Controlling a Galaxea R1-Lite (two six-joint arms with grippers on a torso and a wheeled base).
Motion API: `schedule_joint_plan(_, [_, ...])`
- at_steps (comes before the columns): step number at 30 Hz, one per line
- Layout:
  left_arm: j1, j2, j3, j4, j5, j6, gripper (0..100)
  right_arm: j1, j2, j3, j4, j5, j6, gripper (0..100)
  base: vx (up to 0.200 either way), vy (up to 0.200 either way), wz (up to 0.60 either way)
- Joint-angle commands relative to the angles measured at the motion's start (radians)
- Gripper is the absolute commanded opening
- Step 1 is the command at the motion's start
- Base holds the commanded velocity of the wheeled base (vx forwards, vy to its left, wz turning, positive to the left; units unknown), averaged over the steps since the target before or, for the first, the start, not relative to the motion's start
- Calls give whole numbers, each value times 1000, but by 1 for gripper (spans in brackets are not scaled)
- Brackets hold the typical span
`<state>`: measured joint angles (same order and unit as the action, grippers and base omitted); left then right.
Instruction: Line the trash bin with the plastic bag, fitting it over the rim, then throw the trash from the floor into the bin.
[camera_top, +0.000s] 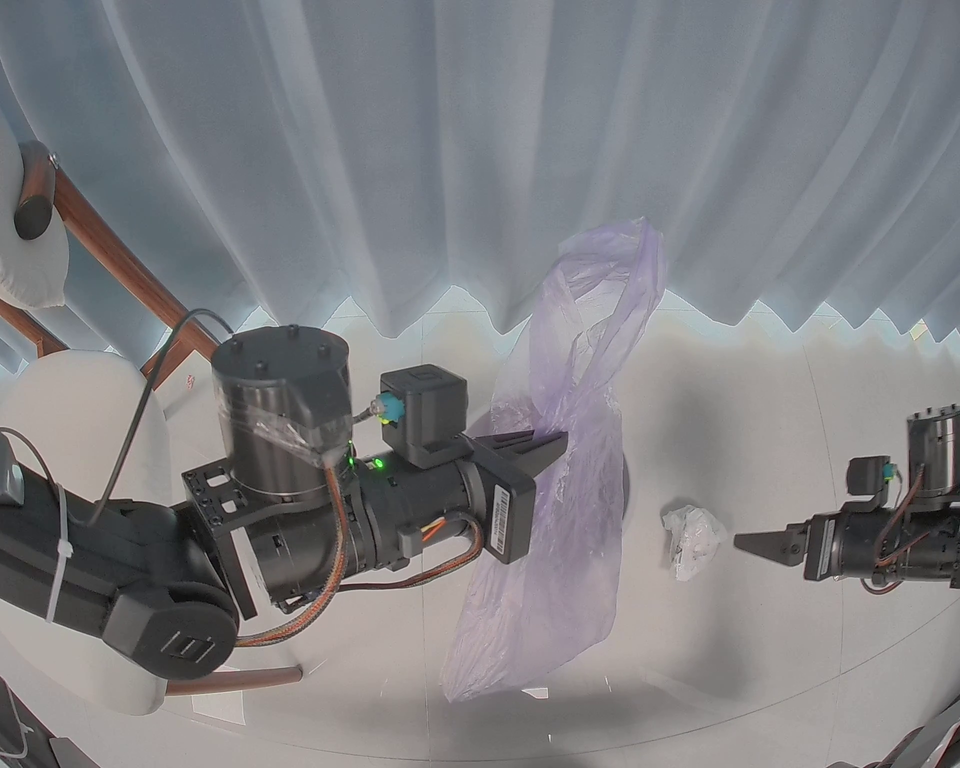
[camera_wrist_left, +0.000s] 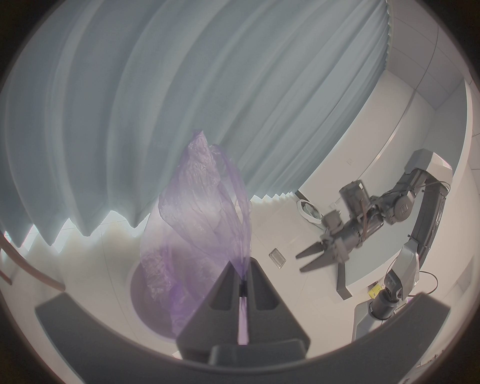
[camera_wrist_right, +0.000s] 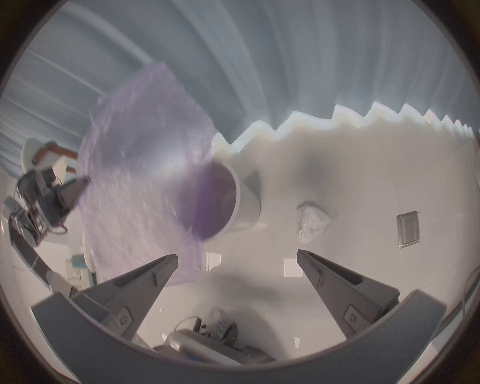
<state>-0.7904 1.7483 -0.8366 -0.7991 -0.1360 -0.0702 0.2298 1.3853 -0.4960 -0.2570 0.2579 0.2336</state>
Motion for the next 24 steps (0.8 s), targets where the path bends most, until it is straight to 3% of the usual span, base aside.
schedule_joint_plan(1, [8,17,-27,-2,1,0,0,49,175,0,-4,26,-42,100,0,0,0])
schedule_joint_plan(4, [8,20,-39,-2,1,0,0,85,204,2,-19,26,-43,100,0,0,0])
schedule_joint_plan(5, [8,30,-45,-2,1,0,0,145,251,23,-64,26,-43,0,0,0,0])
schedule_joint_plan(13, [8,33,-47,-2,1,0,0,298,396,97,-246,26,-34,0,0,0,0])
schedule_joint_plan(21, [10,36,-49,-2,1,-2,0,345,546,96,-378,27,-33,0,0,0,0])
schedule_joint_plan(24, [10,42,-49,-2,1,-2,0,356,635,77,-515,26,-31,0,0,0,0])
